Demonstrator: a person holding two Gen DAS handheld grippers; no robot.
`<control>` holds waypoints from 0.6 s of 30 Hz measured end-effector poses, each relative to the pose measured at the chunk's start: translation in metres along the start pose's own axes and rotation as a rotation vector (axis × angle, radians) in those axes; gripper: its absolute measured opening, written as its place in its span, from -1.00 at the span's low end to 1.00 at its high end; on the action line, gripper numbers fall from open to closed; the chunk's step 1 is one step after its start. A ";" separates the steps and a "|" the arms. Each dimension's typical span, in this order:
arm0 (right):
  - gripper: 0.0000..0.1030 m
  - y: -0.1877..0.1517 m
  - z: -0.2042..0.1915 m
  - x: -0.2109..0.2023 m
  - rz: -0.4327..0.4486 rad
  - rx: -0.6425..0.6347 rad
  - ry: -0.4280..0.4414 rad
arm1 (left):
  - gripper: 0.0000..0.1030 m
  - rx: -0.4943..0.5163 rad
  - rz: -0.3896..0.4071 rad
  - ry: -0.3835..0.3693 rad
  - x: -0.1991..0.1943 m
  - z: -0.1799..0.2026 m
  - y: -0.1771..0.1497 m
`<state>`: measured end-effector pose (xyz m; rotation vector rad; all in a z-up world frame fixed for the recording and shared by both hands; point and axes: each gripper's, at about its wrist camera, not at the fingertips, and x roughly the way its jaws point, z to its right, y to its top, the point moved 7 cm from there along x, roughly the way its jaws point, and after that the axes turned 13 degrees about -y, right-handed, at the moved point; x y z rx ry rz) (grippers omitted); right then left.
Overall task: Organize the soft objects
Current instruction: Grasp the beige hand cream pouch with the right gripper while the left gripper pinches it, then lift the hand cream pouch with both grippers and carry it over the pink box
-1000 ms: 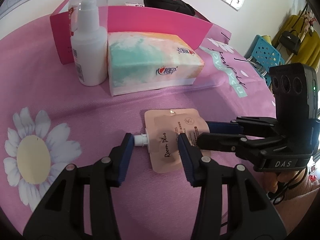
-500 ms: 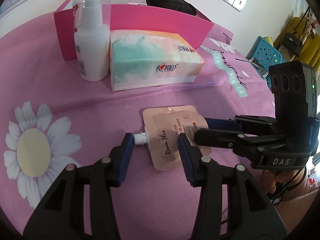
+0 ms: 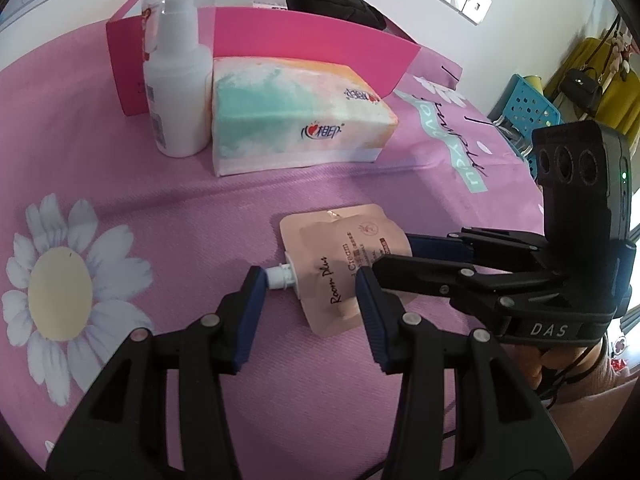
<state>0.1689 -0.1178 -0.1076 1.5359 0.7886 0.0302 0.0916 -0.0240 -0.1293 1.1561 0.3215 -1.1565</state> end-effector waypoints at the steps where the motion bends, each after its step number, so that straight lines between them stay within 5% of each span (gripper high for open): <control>1: -0.41 0.000 0.000 0.000 0.001 -0.001 -0.002 | -0.06 -0.001 0.003 -0.002 -0.001 0.001 0.000; 18: -0.41 0.017 -0.006 -0.030 0.086 -0.032 0.007 | -0.06 0.046 0.090 0.002 -0.028 0.017 0.026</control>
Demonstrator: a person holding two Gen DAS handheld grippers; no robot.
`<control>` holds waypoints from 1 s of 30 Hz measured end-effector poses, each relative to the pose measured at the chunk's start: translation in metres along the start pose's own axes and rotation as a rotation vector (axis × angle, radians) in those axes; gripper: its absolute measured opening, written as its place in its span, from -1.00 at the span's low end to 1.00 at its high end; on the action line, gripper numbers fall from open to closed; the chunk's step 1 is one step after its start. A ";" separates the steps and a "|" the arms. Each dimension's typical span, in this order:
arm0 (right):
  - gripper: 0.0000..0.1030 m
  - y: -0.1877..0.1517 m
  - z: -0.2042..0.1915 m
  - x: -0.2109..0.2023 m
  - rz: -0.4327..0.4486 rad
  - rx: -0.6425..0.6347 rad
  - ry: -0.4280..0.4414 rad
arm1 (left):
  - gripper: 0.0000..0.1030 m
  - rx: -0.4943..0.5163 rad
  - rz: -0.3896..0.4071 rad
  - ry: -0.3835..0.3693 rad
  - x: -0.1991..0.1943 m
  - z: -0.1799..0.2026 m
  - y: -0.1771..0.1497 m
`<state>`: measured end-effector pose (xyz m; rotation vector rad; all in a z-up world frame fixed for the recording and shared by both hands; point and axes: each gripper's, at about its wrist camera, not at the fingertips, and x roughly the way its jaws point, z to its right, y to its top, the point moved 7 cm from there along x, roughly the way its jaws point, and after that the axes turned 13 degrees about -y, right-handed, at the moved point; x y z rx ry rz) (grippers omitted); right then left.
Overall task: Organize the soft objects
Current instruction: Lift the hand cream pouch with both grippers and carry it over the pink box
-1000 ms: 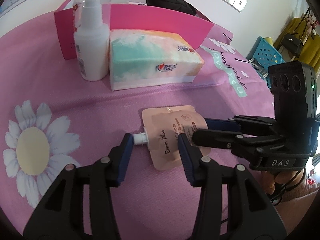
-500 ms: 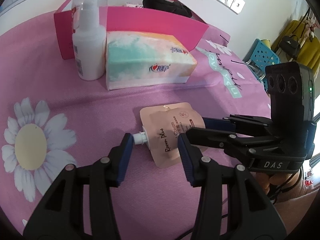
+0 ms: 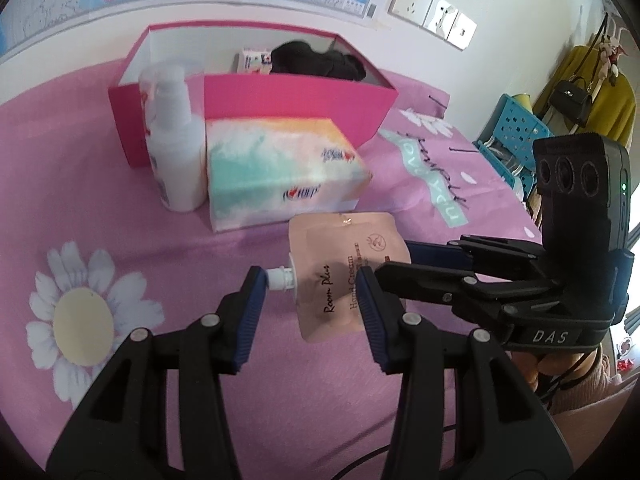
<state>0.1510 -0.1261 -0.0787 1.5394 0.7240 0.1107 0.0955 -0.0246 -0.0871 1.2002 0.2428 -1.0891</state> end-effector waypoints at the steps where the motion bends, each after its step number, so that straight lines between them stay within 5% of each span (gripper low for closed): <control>1: -0.41 0.003 0.000 -0.003 0.010 -0.002 0.001 | -0.06 0.002 0.004 0.000 -0.001 0.001 0.002; 30: -0.41 0.070 -0.014 -0.032 0.178 -0.106 -0.011 | -0.06 0.042 0.104 0.024 -0.020 0.001 0.056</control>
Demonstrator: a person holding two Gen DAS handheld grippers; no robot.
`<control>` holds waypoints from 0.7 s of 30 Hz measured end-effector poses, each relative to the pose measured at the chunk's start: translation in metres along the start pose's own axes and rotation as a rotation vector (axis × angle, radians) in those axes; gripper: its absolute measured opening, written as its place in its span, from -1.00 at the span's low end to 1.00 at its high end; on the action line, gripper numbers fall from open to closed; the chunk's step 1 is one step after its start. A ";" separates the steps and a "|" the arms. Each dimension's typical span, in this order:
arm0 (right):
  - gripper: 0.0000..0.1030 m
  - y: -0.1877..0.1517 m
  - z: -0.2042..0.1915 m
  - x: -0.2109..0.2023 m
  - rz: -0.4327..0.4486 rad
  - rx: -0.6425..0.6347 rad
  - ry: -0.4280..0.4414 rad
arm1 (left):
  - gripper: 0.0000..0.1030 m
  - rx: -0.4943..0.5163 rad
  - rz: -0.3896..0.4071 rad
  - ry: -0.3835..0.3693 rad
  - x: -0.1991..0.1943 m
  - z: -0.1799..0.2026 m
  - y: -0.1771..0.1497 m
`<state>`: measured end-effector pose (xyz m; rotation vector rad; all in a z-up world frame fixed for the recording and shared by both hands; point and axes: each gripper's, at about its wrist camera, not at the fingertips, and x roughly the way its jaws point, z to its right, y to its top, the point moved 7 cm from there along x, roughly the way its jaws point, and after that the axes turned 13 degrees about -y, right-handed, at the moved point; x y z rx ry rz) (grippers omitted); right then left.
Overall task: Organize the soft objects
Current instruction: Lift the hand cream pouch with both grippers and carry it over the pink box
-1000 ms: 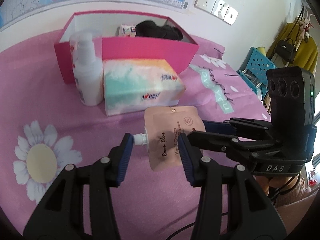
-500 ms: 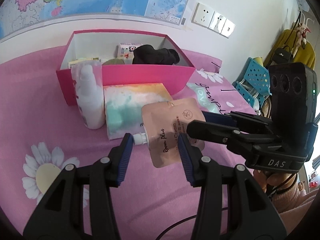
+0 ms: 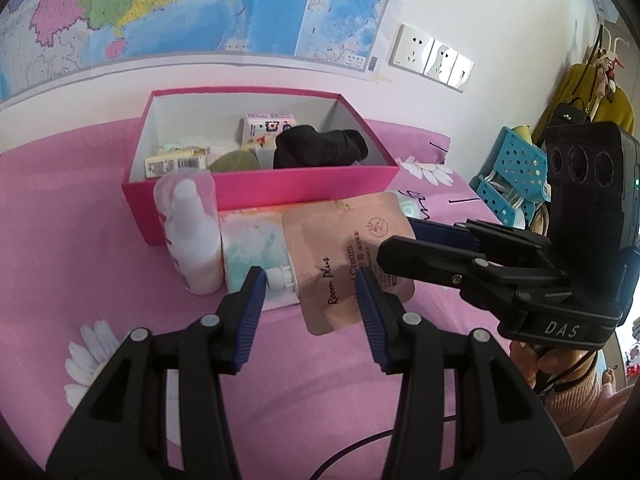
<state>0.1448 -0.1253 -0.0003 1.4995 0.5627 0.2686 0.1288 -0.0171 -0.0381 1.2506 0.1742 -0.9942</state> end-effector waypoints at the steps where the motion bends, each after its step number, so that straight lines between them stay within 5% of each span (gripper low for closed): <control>1: -0.41 0.002 0.000 0.001 0.003 0.000 0.001 | -0.06 0.003 0.002 0.001 0.000 0.000 0.002; 21: -0.41 0.028 0.006 0.006 0.047 0.004 0.001 | -0.06 0.030 0.032 0.022 0.000 -0.004 0.028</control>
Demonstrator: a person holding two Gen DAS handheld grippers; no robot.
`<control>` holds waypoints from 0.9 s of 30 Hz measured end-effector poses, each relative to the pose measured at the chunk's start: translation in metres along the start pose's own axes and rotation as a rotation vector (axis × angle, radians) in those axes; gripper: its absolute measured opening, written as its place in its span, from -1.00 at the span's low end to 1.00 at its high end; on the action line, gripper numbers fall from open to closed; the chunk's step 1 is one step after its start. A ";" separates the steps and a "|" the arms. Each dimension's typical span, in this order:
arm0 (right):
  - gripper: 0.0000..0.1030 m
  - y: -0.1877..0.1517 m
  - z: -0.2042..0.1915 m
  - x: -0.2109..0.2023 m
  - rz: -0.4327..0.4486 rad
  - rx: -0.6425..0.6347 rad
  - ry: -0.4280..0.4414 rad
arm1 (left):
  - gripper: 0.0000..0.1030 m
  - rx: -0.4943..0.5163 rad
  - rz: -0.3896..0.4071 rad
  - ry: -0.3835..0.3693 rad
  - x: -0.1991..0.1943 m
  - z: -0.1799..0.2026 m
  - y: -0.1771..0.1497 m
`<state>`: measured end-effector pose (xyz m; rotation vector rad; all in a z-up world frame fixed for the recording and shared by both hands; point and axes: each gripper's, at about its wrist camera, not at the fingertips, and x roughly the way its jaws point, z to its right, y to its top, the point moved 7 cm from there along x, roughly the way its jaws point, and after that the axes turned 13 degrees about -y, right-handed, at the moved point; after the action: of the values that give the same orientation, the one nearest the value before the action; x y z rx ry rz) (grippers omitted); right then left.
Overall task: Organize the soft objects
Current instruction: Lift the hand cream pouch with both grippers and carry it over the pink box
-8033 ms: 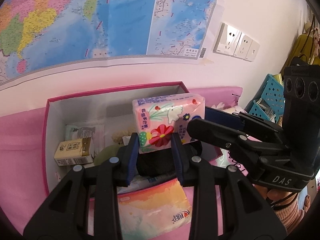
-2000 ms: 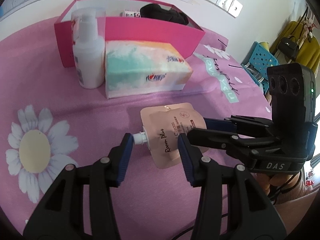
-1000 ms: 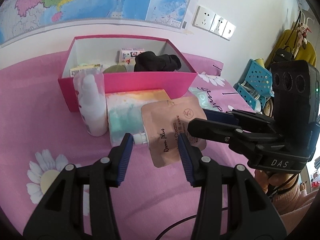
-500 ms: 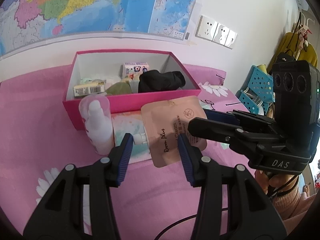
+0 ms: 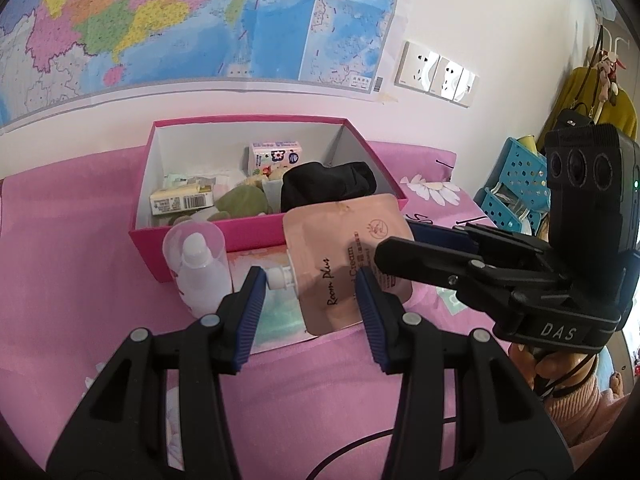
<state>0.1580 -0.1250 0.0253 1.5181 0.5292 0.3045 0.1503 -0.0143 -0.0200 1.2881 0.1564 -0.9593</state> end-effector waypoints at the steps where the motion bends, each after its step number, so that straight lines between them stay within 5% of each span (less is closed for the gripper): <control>1: -0.41 0.001 0.000 0.000 0.001 -0.001 -0.002 | -0.06 0.001 0.000 0.002 0.000 0.000 0.000; 27: -0.41 0.024 0.009 0.012 0.031 0.013 -0.001 | -0.06 0.021 0.000 0.035 0.013 -0.009 0.027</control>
<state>0.1764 -0.1255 0.0467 1.5400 0.5083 0.3251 0.1800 -0.0145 -0.0110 1.3250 0.1742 -0.9411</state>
